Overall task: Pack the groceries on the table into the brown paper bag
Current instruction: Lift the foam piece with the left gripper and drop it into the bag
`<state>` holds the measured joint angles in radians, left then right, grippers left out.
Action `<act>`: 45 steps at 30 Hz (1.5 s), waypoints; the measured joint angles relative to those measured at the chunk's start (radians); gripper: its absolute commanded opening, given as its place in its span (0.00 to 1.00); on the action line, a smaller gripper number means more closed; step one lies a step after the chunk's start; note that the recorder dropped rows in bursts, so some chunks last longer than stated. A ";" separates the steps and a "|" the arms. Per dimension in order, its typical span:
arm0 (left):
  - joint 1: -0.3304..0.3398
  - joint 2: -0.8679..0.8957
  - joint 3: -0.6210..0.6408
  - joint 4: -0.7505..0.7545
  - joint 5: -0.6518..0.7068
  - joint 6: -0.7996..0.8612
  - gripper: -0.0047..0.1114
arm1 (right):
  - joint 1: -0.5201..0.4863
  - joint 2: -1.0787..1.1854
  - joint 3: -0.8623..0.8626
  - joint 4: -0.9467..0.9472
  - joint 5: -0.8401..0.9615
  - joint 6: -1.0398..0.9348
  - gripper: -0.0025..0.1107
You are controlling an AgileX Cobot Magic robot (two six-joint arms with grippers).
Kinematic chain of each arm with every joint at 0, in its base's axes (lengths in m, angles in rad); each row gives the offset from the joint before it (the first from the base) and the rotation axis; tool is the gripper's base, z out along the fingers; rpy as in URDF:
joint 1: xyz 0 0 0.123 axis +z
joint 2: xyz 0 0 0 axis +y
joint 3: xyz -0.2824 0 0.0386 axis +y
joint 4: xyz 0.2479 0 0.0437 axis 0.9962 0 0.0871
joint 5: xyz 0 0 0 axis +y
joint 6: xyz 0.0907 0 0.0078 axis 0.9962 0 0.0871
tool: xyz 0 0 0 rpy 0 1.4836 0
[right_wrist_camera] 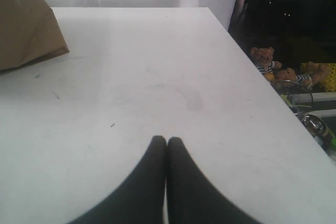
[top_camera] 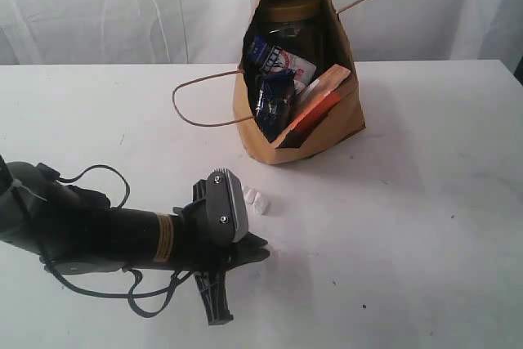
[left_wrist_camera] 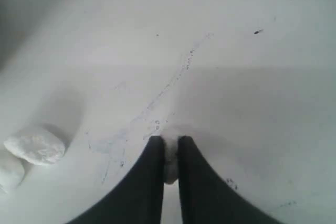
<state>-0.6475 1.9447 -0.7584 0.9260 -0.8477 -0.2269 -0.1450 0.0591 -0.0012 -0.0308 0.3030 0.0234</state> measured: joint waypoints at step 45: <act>0.124 -0.415 -0.124 -0.216 -0.120 -0.074 0.04 | 0.000 0.000 0.000 0.000 0.000 0.002 0.02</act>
<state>-0.5233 1.5296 -0.8825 0.7098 -0.9675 -0.3011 -0.1450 0.0591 -0.0012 -0.0308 0.3030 0.0250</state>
